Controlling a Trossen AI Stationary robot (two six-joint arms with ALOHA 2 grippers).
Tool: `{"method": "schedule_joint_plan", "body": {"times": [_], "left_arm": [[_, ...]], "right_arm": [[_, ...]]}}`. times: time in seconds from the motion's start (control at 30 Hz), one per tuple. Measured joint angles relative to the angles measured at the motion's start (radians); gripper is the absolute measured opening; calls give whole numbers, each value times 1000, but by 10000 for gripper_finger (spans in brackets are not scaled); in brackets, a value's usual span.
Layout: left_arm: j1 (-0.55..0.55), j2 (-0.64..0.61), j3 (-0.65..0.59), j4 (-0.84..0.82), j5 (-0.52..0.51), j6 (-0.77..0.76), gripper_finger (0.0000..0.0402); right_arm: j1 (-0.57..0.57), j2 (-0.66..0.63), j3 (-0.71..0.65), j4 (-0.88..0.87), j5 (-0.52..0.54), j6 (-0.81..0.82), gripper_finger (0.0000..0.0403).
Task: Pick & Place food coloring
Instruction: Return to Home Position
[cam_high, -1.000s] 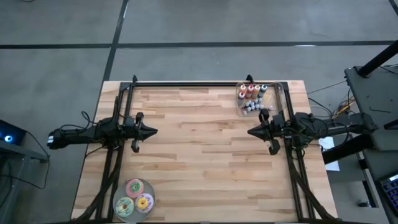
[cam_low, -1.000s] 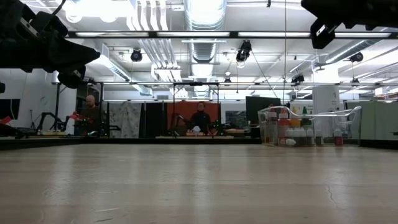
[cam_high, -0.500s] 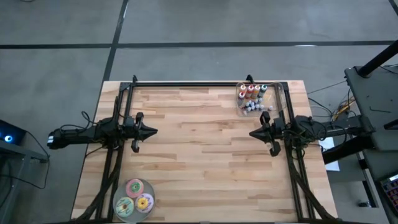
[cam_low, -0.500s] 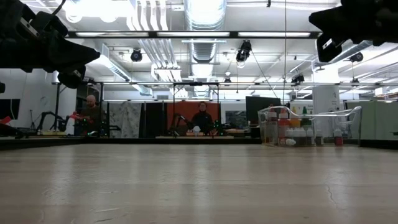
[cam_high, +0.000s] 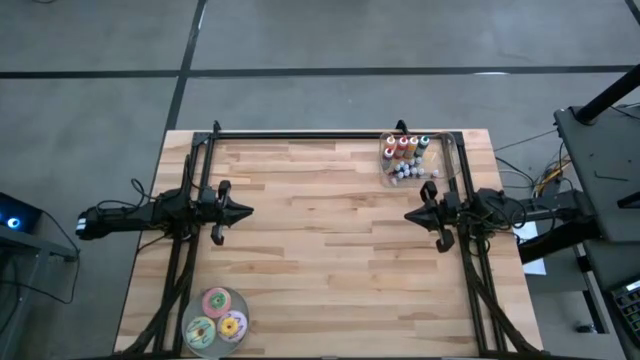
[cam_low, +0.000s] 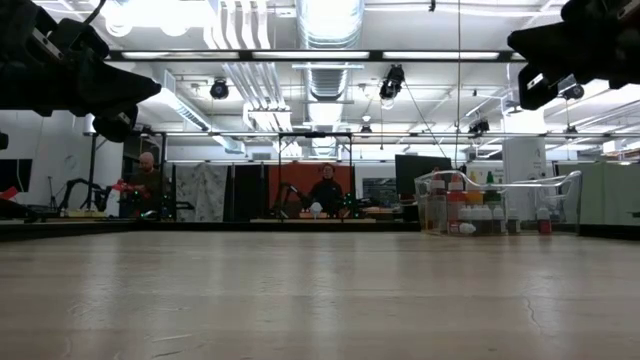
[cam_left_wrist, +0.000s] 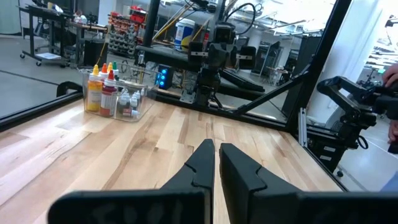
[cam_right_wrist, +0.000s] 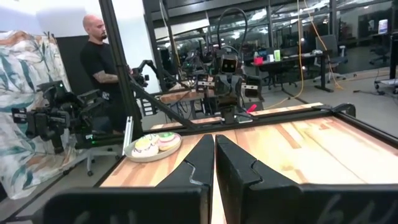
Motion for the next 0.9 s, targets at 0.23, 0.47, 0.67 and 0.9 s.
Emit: {"method": "schedule_joint_plan", "body": {"times": [0.23,0.47,0.67,0.9], "left_arm": [[0,0,0,0,0,0,0],[0,0,0,0,0,0,0],[0,0,0,0,0,0,0],[0,0,0,0,0,0,0]], "right_arm": [[0,-41,-28,-2,-1,0,9],[0,-59,-42,-4,-1,0,9],[0,-59,-55,-5,-1,0,9],[0,-59,-57,-16,-1,-3,9]]}}
